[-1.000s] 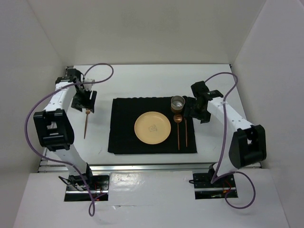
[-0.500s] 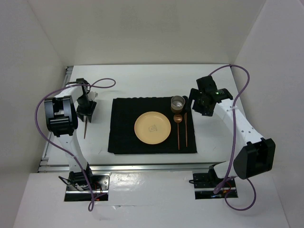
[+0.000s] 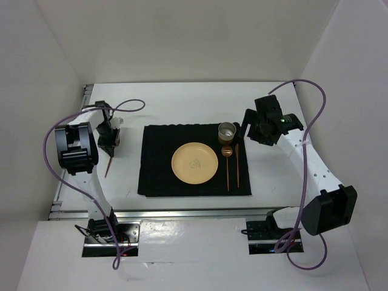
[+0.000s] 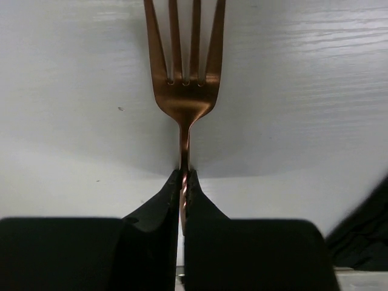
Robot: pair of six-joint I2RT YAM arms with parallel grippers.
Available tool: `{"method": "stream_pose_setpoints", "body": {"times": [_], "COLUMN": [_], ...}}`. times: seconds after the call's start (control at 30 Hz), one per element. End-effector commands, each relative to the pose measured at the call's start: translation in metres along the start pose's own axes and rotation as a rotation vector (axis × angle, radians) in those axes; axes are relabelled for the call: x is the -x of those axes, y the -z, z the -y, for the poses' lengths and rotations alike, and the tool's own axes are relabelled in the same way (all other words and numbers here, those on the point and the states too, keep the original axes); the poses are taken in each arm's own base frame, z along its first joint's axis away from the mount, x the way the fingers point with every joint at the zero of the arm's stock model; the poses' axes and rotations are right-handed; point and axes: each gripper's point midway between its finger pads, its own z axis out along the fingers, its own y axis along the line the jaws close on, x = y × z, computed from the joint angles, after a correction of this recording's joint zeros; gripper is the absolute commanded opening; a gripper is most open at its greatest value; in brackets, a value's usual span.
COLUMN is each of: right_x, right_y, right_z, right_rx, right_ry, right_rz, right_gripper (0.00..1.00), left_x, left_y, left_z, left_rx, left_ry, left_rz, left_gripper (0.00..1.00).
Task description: Set the dinner table for one person
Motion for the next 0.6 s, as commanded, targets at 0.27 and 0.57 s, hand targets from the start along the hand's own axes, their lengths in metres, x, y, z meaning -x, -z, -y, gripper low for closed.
{"method": "stream_pose_setpoints", "body": {"times": [0.27, 0.57], "right_x": [0.021, 0.025], "right_y": [0.026, 0.028], "right_z": [-0.015, -0.020], "right_rx": [0.086, 0.100], "right_ry": [-0.030, -0.049], "right_rz": [0.093, 0.095], "right_gripper": [0.85, 0.85], "left_x": [0.036, -0.020], "left_y": [0.129, 0.063], "left_z": [0.081, 0.169], "left_rx": [-0.244, -0.199], "left_ry": [0.312, 0.268], "left_rz": [0.402, 0.051], "left_gripper": [0.00, 0.00]}}
